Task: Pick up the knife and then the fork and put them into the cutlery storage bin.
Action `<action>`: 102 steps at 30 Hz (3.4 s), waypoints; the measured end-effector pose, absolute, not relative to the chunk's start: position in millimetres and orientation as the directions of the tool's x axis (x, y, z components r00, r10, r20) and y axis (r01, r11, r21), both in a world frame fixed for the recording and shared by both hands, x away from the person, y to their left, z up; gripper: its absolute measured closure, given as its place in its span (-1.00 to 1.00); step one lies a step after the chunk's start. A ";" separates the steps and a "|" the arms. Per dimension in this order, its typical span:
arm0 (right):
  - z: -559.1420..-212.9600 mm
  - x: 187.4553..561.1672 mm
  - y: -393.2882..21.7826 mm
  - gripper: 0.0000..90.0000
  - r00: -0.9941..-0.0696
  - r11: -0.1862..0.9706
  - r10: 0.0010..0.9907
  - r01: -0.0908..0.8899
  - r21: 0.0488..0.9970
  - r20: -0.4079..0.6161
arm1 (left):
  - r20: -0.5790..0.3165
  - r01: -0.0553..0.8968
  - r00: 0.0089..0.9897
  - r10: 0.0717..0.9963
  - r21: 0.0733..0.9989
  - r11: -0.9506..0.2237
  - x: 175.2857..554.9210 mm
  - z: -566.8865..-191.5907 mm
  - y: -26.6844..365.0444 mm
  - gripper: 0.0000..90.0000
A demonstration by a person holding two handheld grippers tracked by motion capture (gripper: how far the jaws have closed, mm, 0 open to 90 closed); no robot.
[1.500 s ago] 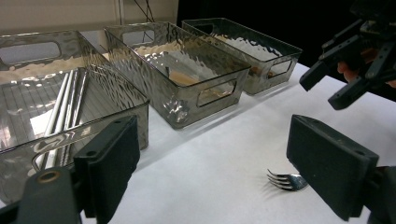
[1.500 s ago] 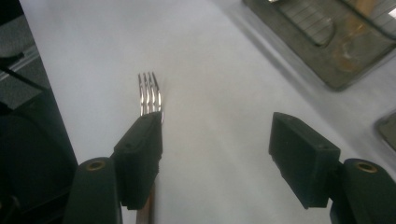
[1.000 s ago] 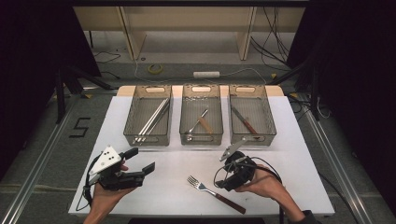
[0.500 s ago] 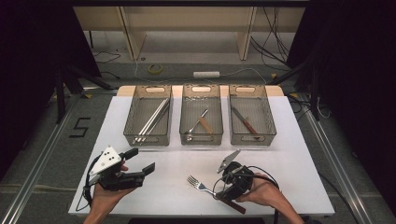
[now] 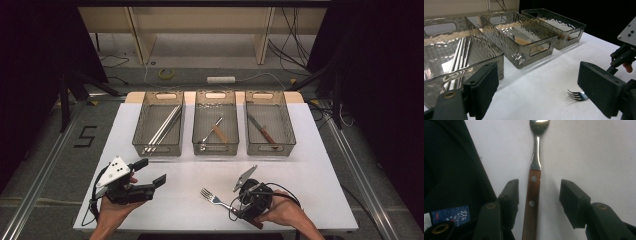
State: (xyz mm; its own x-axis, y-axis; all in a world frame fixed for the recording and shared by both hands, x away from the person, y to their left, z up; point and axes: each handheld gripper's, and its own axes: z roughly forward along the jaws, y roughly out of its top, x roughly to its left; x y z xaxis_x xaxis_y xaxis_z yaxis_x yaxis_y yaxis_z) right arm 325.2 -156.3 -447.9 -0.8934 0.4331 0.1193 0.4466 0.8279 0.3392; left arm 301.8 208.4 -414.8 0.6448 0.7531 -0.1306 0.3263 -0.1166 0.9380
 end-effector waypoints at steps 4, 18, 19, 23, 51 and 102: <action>-449.4 324.3 -157.4 0.15 -0.892 0.830 0.436 0.450 0.331 0.119 | -0.132 0.327 0.644 0.754 0.938 -0.115 301.9 -414.9 208.6 -0.63; -453.8 319.5 -157.2 0.21 -0.898 0.839 0.427 0.437 0.324 0.107 | -0.130 0.327 0.645 0.753 0.938 -0.118 302.0 -415.0 208.2 -0.63; -454.2 319.2 -156.9 0.21 -0.897 0.838 0.430 0.440 0.322 0.107 | -0.130 0.327 0.644 0.754 0.938 -0.118 302.0 -415.0 208.2 -0.63; -456.0 318.1 -156.2 0.24 -0.897 0.841 0.430 0.439 0.316 0.103 | -0.130 0.327 0.645 0.753 0.938 -0.118 302.1 -415.0 208.2 -0.63; -460.2 314.1 -153.8 0.44 -0.913 0.863 0.402 0.401 0.307 0.065 | -0.130 0.328 0.645 0.753 0.937 -0.119 302.1 -415.0 208.0 -0.63; -460.0 316.6 -153.8 0.71 -0.931 0.885 0.362 0.358 0.297 0.042 | -0.131 0.330 0.642 0.755 0.936 -0.118 302.2 -415.0 208.0 -0.63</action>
